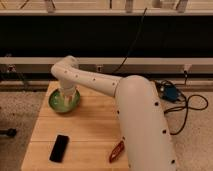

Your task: Place the white sponge in the ceramic bowl

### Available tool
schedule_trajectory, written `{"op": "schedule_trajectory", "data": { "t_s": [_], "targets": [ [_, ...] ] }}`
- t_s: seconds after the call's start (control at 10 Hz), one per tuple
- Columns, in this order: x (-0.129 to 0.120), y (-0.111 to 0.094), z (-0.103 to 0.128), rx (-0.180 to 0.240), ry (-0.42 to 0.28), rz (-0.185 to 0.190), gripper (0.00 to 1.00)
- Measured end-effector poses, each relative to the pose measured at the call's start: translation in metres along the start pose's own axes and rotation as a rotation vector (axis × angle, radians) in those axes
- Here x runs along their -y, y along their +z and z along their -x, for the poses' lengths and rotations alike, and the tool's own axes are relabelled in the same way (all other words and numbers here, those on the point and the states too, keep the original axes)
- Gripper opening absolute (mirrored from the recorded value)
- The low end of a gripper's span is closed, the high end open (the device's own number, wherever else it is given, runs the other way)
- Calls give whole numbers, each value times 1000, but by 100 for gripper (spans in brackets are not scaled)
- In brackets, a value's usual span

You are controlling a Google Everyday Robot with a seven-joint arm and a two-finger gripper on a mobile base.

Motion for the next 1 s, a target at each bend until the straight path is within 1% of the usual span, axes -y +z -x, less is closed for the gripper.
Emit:
{"op": "schedule_trajectory", "data": {
  "t_s": [0.1,0.4,0.5,0.6,0.7,0.8,0.9,1.0],
  "targets": [
    [0,3,-5,0,8,-4,80],
    [3,6,-15,-10,16,-15,80],
    [6,7,-17,-22,12,-35,80],
    [8,4,-20,-34,8,-72,80],
    [6,2,-20,-31,6,-93,80],
    [3,-1,-20,-22,5,-82,80],
    [5,-2,-18,-20,-4,-56,80],
    [5,-4,-19,-20,-6,-48,80]
  ]
}}
